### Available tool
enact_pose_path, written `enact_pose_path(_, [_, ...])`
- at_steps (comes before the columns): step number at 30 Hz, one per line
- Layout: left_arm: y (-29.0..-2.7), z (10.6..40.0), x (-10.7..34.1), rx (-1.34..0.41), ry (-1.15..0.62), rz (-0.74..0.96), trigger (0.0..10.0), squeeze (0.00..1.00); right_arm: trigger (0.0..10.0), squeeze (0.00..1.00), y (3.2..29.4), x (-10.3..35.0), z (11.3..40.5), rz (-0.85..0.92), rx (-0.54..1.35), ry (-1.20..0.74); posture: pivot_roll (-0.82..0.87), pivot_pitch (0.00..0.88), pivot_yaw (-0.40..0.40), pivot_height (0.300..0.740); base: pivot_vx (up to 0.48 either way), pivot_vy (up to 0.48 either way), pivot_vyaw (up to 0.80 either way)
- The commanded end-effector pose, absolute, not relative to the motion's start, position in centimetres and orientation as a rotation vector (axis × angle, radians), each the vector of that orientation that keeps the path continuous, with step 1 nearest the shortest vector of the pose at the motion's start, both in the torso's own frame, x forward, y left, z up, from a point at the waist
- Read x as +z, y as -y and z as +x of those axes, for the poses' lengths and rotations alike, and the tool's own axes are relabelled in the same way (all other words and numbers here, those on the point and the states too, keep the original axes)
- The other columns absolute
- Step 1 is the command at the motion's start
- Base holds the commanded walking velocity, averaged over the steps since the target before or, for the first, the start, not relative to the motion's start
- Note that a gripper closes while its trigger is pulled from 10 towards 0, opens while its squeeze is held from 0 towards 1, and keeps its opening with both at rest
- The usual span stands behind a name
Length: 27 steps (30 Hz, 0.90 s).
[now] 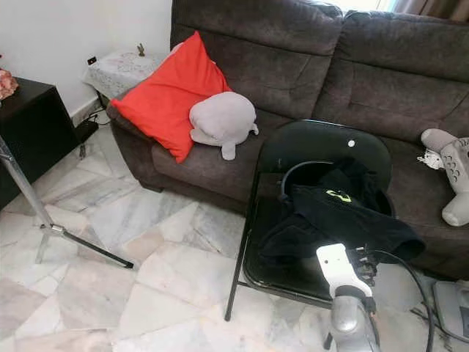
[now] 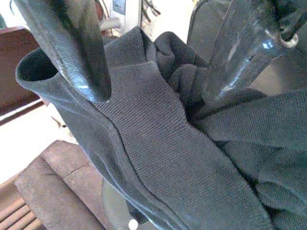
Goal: Hang hanger
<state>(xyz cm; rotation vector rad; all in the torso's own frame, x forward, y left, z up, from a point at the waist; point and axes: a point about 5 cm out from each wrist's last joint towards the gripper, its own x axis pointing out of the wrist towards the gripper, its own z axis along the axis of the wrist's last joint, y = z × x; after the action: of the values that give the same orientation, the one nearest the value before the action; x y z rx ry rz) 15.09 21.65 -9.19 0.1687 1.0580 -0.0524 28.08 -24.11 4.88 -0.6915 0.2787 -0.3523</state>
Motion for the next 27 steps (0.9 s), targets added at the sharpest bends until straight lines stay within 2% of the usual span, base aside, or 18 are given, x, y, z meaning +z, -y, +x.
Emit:
enact_pose_path(1, [-21.0, 14.8, -9.4, -0.07, -1.078, 0.139, 10.0, 0.0, 10.0, 0.0, 24.4, 4.7, 28.1, -0.713, -0.355, -0.295, -0.02, 0.092, -0.082, 0.74, 0.0, 0.0, 0.0])
enact_pose_path(18, [-21.5, 15.0, -9.3, -0.078, -1.076, 0.149, 10.0, 0.0, 10.0, 0.0, 25.7, 5.4, 28.3, -0.725, -0.428, -0.277, -0.03, 0.086, -0.066, 0.74, 0.0, 0.0, 0.0])
enact_pose_path(27, [-21.6, 15.0, -9.2, -0.09, -1.081, 0.15, 10.0, 0.0, 10.0, 0.0, 27.7, 5.5, 27.6, -0.749, -0.504, -0.297, -0.02, 0.09, -0.061, 0.74, 0.0, 0.0, 0.0])
